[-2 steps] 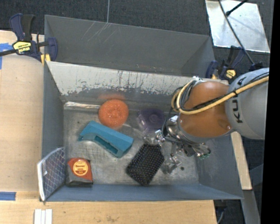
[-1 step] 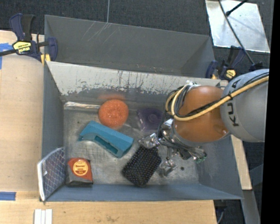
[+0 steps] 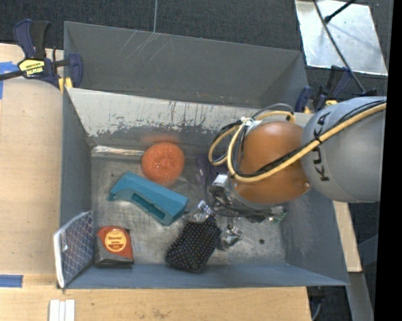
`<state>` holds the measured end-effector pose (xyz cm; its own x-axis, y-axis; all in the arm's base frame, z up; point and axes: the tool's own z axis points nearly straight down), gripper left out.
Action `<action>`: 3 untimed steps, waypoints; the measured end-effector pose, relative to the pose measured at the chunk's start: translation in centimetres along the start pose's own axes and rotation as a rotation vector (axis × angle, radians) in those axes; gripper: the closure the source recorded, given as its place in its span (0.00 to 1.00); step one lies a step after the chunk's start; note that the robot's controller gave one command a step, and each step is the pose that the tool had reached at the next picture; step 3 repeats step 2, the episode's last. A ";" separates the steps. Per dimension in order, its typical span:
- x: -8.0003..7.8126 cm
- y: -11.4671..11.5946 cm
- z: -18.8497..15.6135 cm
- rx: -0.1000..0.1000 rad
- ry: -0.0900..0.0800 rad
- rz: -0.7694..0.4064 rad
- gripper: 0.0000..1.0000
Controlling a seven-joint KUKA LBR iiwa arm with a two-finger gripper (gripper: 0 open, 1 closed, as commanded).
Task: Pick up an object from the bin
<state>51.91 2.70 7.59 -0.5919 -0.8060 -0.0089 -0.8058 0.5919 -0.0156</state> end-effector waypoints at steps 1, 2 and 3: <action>0.0 0.0 0.0 0.000 0.000 0.000 1.00; 2.8 -3.0 -15.4 -0.014 0.006 -0.017 1.00; 2.8 -3.0 -15.4 -0.014 0.006 -0.017 1.00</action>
Offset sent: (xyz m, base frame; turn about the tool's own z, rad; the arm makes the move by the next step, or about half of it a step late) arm 0.0045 -0.0395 0.1546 -0.0200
